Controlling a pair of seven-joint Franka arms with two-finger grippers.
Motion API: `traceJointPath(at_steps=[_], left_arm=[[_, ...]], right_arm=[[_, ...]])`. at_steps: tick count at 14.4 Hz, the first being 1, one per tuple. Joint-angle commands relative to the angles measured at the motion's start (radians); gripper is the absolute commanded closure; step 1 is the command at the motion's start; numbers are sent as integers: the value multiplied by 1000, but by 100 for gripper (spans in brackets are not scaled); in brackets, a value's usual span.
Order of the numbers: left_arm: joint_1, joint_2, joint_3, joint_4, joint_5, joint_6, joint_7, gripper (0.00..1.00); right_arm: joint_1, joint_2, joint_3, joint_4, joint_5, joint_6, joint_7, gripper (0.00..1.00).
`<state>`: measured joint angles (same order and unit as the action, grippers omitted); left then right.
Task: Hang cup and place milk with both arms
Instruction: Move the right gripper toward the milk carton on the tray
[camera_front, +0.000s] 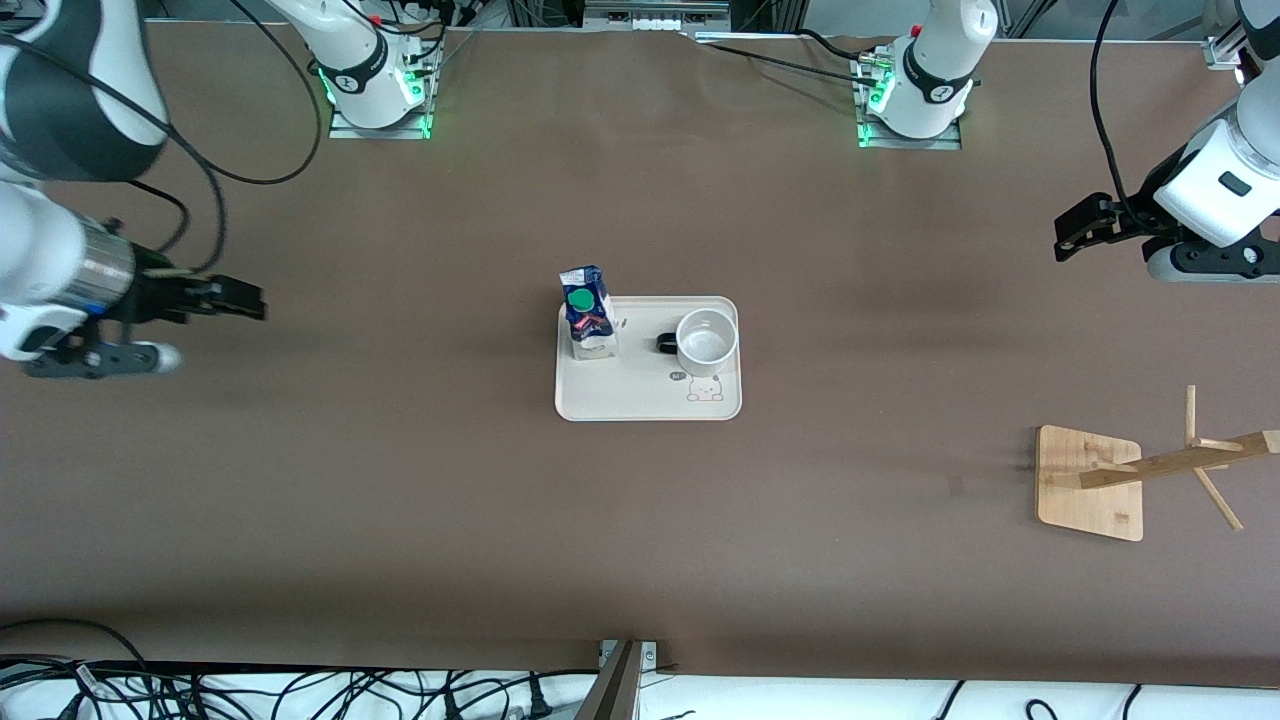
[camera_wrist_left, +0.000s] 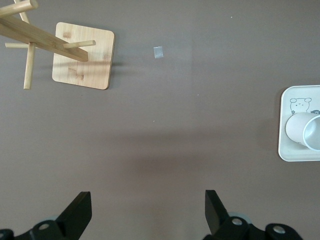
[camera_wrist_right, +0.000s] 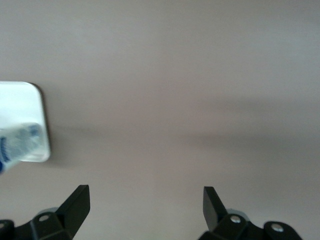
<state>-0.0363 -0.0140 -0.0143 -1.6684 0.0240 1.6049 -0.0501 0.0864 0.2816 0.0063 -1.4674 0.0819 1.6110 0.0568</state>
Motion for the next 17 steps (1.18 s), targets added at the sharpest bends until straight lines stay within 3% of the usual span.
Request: traceJointPath(at_steps=[1,4,8,17], left_arm=[[4,17,-4,35,14,-25,15,0],[6,17,-4,35,14,-25,18,0],[6,17,-4,35,14,-25,19,0],[6,17,-4,35,14,-28,22,0]], right_arm=[[41,48,-3,24,44,35,38,0],[137,97,-3,24,47,105,52,0],[265,142,-3,24,49,217,263,0],[415,162,-3,24,59,263,592,0]])
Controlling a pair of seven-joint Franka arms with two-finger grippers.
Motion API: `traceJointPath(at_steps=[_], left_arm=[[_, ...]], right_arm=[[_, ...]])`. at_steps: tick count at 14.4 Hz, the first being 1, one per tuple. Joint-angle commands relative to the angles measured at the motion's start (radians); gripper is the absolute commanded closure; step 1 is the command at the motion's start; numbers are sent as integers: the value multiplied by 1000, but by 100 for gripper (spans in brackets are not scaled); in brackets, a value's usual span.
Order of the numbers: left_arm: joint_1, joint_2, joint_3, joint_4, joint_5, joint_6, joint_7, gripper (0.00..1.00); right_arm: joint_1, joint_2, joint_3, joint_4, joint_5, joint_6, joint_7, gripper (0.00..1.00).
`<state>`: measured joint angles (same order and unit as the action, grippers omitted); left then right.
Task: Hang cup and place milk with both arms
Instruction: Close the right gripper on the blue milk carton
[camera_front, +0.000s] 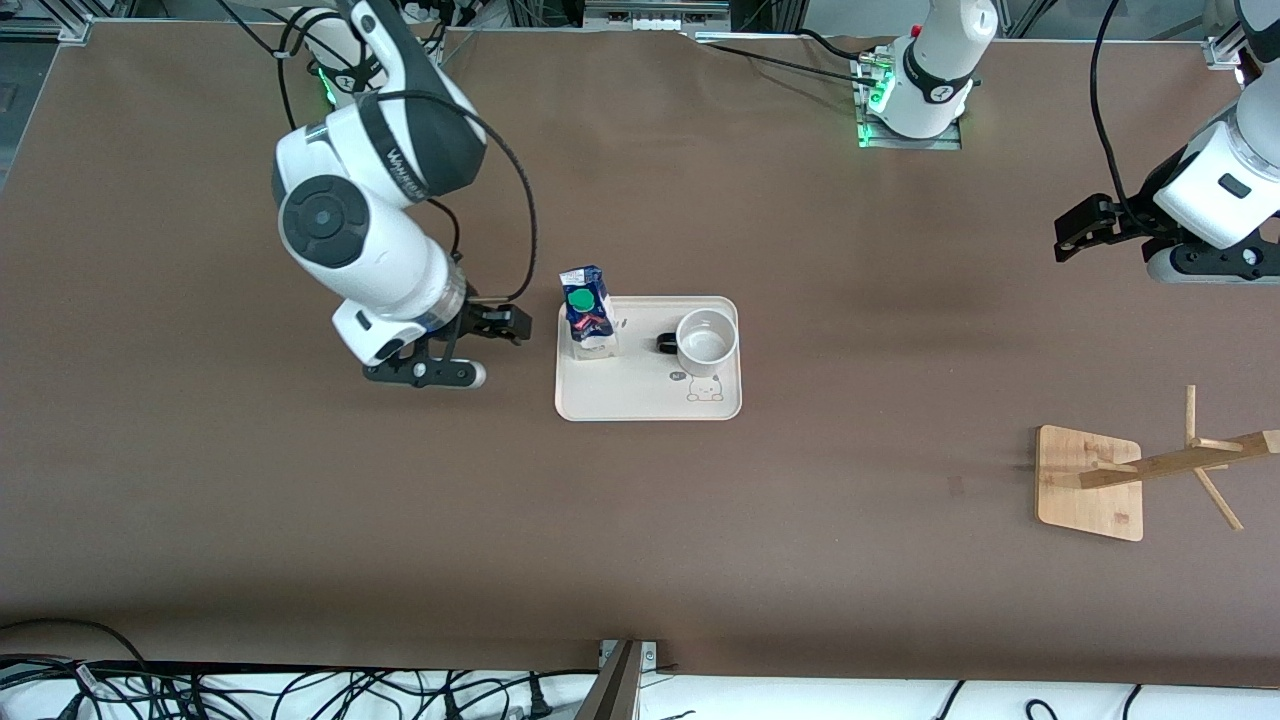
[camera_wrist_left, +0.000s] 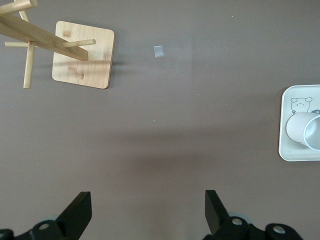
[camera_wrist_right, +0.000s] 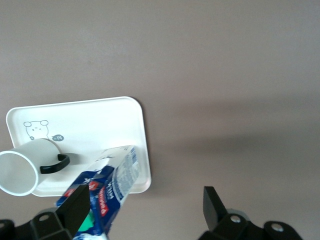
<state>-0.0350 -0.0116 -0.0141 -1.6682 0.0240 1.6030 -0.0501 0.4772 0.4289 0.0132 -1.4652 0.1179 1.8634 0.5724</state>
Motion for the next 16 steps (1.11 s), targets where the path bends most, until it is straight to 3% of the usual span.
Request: traceJointPath(at_steps=[1,5,10,16], left_arm=[[4,15,-3,34,14,-26,22,0],[4,15,-3,34,14,-26,22,0],[4,15,-3,34,14,-26,22,0],[6,15,-3,34,14,-28,22,0]], right_arm=[[35,17,-10,20,34,17,104,0],[61,48,-9,19,98,16,110,0],[70,70,-9,19,94,7,-52,0],[130,68,-9,23,95,22,-66,0]])
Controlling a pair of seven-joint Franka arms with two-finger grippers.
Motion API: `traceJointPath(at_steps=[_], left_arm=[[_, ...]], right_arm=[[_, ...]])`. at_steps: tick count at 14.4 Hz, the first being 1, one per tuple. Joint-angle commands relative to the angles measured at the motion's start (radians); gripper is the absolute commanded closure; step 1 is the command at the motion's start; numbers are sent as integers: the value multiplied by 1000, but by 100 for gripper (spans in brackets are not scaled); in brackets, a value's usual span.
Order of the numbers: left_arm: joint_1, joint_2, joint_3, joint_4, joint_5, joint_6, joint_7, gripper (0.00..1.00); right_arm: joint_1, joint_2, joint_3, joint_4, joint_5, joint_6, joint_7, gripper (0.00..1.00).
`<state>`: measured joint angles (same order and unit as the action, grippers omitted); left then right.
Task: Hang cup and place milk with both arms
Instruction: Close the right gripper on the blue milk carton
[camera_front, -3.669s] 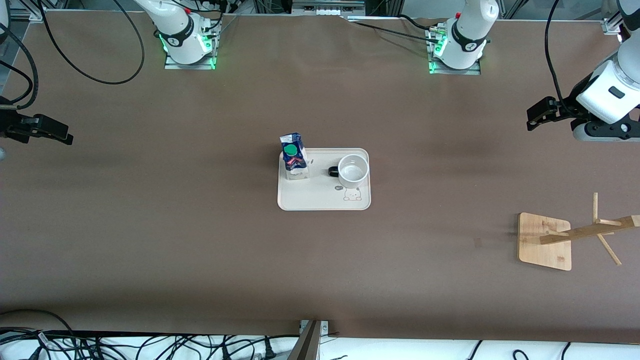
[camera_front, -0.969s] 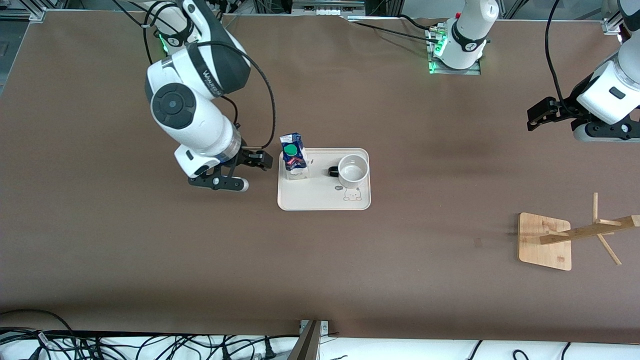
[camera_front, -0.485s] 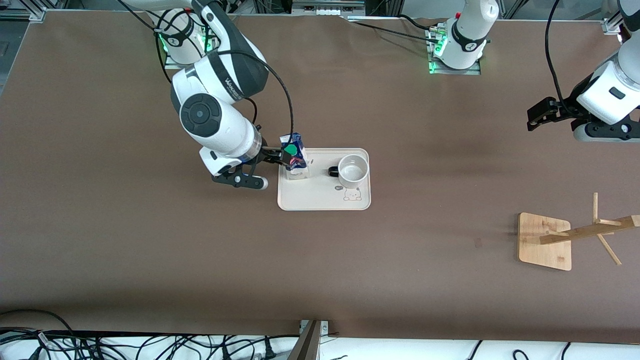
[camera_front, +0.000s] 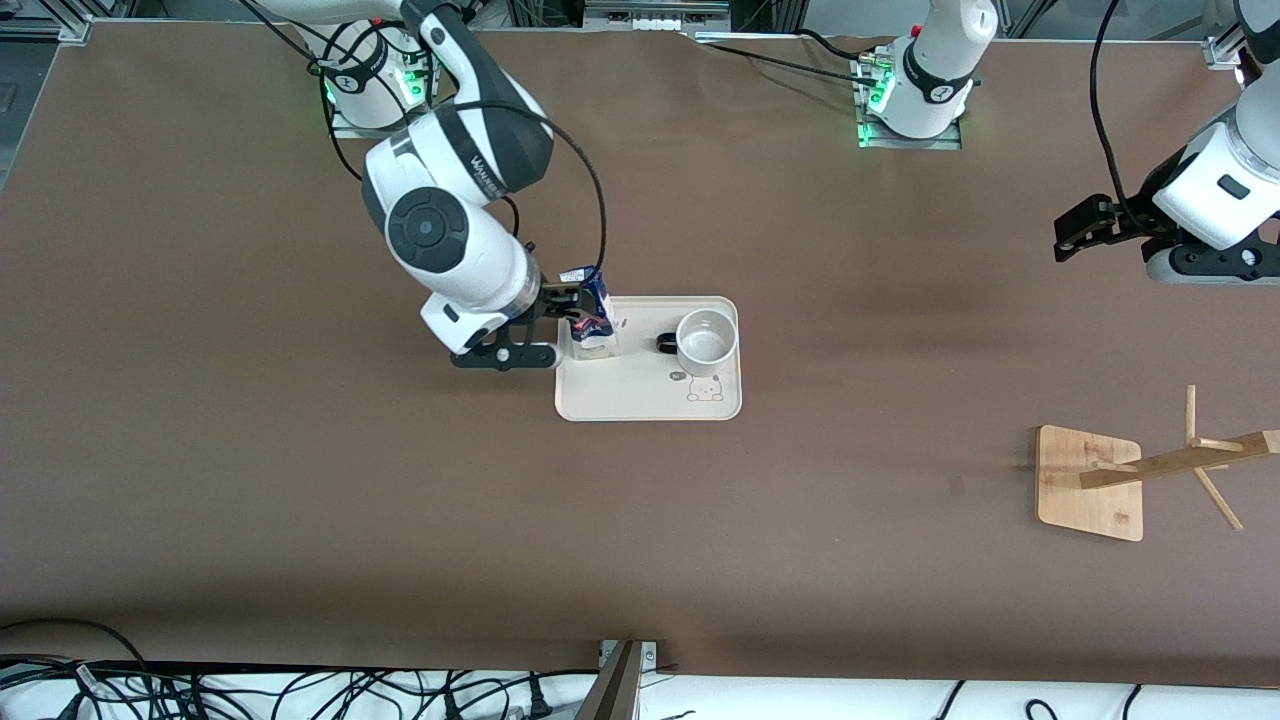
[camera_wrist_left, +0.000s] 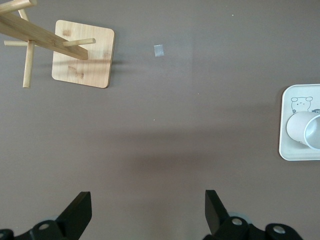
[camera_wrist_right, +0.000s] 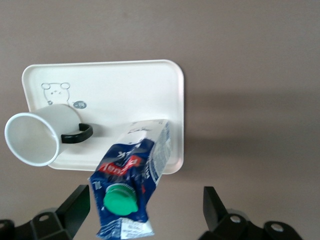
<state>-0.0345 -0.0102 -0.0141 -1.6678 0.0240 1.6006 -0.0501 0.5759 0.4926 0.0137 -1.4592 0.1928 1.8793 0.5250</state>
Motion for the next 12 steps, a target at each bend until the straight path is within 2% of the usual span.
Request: traceJointPath(at_steps=[1,4,7,12], left_arm=[[5,13,-3,34,14,-25,22,0],[5,13,-3,34,14,-25,22,0],[5,13,-3,34,14,-25,22,0],[5,15,-3,34,14,-25,22,0]], right_arm=[[39,6,-9,16,20,15,-19,0],[45,18,-9,14,19,31,-31,0],[44,32,-9,13,17,31,-156,0],[45,50,-11,13,16,32,-165,0]])
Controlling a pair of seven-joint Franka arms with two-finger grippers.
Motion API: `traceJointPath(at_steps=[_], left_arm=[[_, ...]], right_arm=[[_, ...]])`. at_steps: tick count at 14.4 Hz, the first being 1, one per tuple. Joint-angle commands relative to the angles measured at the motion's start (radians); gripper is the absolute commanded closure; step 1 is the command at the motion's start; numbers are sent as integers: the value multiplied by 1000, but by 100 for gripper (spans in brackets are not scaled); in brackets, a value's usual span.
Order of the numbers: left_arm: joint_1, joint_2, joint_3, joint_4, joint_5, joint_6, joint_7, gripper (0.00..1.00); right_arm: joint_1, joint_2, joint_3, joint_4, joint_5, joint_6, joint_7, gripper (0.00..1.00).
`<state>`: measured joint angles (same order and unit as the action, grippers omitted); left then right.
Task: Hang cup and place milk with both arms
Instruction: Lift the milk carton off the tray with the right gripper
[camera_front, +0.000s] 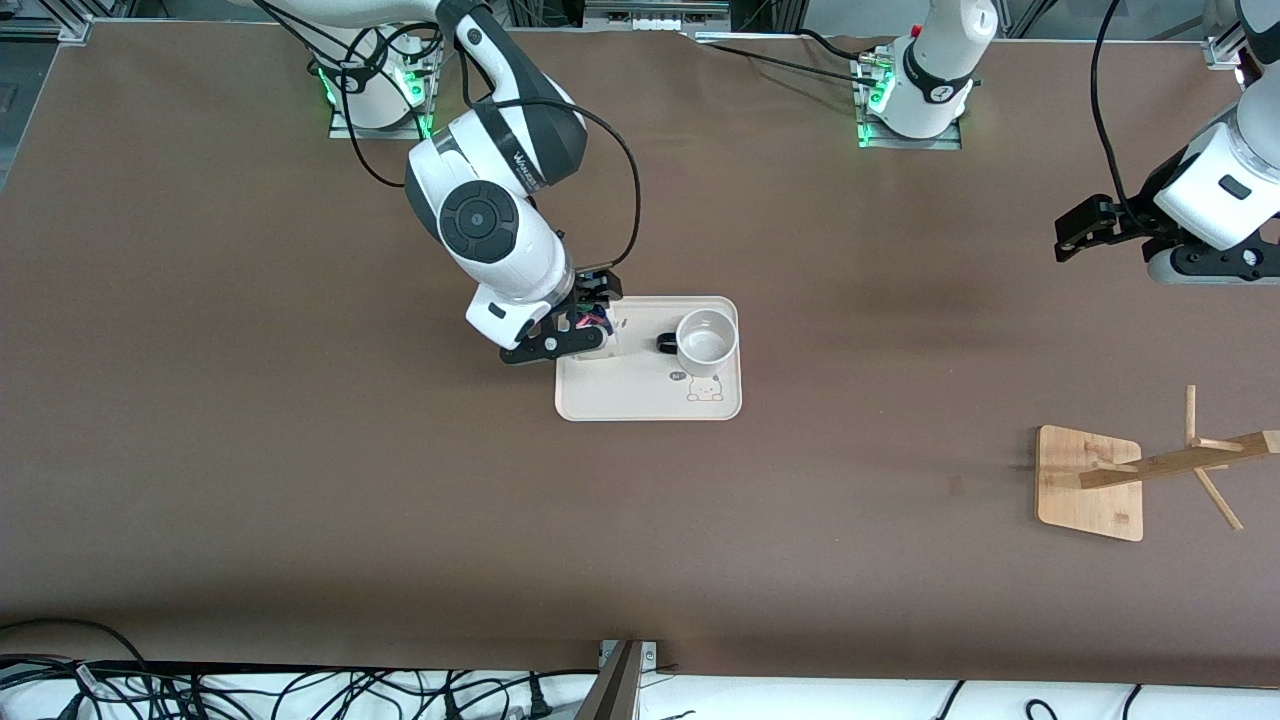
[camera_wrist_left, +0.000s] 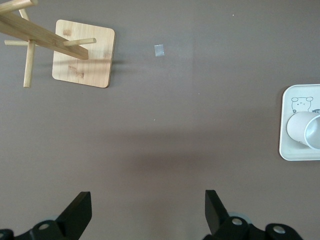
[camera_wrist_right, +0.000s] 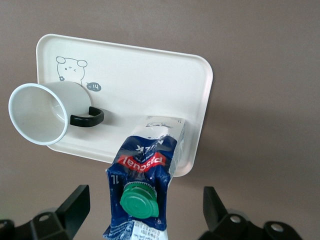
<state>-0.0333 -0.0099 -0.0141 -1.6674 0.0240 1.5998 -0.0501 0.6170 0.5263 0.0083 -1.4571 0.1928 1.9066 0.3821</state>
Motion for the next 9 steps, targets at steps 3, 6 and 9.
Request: traceJointPath(at_steps=[3,6,9], left_arm=[[4,13,-3,34,14,-24,22,0],[3,13,-3,34,14,-24,22,0],[4,13,-3,34,14,-24,22,0]], right_arm=[[7,35,-5,11,16,8,-22,0],[7,40,-5,11,17,8,-23,0],[9,41,-5,9,17,8,-23,0]])
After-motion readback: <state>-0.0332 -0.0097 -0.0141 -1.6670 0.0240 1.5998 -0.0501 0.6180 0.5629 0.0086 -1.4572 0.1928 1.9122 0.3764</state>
